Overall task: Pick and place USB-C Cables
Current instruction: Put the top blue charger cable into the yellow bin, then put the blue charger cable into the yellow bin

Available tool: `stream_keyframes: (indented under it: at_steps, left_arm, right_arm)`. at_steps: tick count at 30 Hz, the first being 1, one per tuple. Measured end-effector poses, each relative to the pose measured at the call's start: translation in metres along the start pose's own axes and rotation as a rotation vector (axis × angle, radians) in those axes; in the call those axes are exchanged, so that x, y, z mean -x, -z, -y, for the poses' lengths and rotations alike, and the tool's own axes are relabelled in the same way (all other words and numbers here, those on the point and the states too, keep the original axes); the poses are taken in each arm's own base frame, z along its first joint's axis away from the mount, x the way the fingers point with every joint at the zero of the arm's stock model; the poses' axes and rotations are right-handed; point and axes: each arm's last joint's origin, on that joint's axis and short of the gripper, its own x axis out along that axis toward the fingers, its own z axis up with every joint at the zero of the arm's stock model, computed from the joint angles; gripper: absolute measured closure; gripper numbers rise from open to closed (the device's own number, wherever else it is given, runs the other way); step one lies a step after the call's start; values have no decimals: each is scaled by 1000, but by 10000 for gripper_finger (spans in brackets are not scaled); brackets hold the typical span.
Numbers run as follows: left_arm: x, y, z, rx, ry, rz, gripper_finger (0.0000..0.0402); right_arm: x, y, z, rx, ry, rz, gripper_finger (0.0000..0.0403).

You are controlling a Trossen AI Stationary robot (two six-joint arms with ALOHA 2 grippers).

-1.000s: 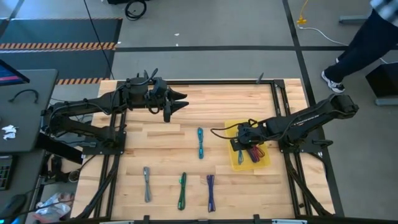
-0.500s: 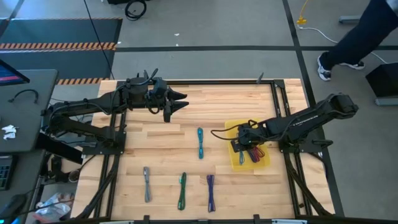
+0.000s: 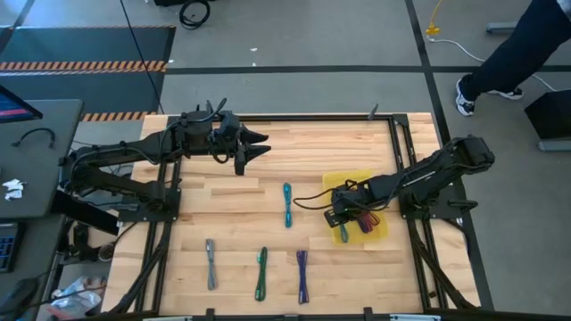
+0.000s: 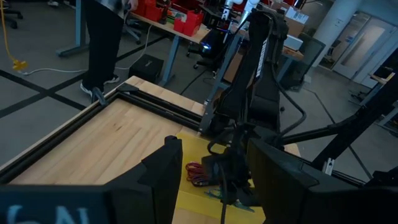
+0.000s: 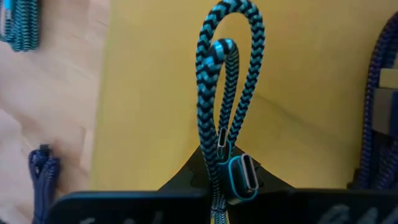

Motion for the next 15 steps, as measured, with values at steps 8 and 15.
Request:
stream_keyframes:
  at_steps: [8, 15]
  left_arm:
    - [0, 0, 0, 0, 0, 0, 211]
    - [0, 1, 0, 1, -9, -7, 212]
  right_arm:
    - [-2, -1, 0, 33, 6, 26, 306]
    - [6, -8, -1, 9, -25, 46, 229]
